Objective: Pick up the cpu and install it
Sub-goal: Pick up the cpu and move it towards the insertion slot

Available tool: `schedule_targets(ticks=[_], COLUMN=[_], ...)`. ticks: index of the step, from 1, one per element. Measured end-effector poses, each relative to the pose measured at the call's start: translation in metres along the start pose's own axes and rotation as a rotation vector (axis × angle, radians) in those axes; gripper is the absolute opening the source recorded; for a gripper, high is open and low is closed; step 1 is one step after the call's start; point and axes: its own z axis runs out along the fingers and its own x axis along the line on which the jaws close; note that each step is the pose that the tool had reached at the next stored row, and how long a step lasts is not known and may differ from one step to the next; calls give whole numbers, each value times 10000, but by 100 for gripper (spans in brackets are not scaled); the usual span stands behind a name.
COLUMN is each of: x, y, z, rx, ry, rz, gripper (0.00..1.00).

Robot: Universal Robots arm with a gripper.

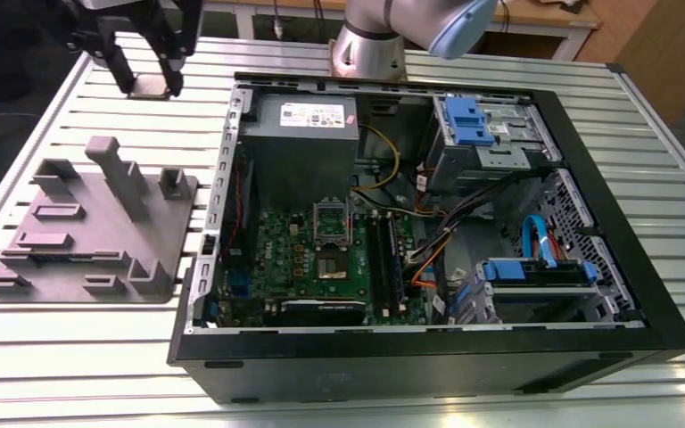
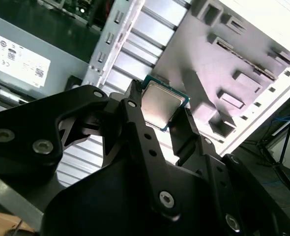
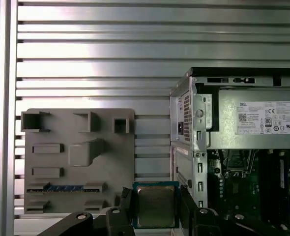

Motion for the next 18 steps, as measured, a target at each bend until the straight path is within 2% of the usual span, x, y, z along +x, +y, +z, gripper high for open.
schedule_targets(ticks=[18], x=[-819], y=[19], z=[28], rx=[0], ry=[1], rz=[0], gripper=[47])
